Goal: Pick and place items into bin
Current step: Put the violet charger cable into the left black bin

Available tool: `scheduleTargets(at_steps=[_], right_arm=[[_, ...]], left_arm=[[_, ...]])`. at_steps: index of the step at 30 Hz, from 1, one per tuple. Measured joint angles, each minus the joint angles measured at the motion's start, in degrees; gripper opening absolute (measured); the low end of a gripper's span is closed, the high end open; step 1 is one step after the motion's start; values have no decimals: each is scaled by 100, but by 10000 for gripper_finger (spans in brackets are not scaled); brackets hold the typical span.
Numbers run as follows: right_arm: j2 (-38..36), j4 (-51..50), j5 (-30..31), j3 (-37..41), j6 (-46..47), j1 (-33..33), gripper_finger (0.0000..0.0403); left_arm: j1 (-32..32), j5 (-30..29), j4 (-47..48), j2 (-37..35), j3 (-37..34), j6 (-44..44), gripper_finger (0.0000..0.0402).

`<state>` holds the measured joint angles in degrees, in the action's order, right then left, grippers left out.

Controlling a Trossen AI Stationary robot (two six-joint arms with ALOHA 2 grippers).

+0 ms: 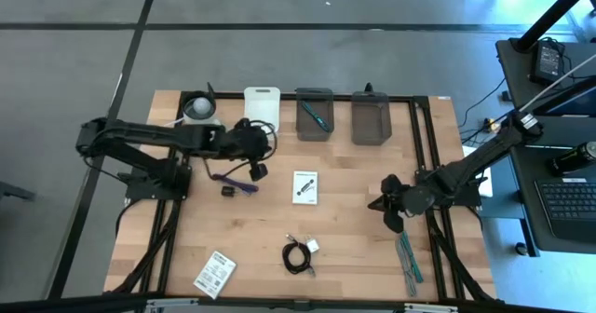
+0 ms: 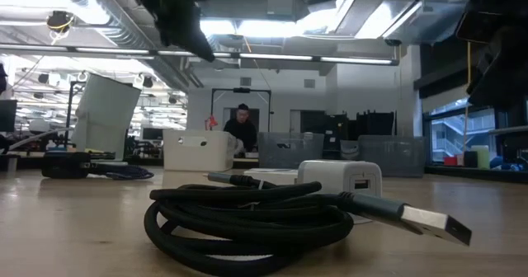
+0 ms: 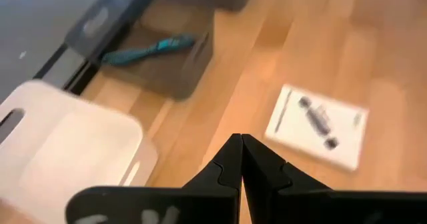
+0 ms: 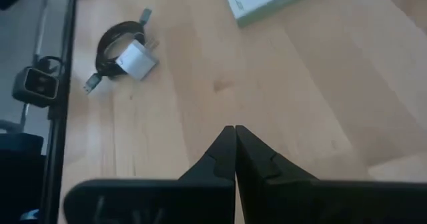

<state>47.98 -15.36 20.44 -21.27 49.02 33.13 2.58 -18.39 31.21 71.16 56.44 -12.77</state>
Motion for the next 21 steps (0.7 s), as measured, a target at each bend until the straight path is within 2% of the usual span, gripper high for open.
scheduleTargets(at_steps=[5, 13, 17, 21], right_arm=[[-223, 143, 137, 257, -450, -195, 2], [-235, 150, 611, 275, -257, -575, 13], [-233, 146, 626, 275, -282, -772, 15], [-233, 134, 624, 275, -284, -987, 15]], left_arm=[[126, 108, 660, 407, 433, 61, 3], [182, 617, 1636, 806, 471, 989, 11], [205, 990, 1688, 1001, 471, 1310, 46], [202, 1128, 1830, 1289, 471, 1671, 98]])
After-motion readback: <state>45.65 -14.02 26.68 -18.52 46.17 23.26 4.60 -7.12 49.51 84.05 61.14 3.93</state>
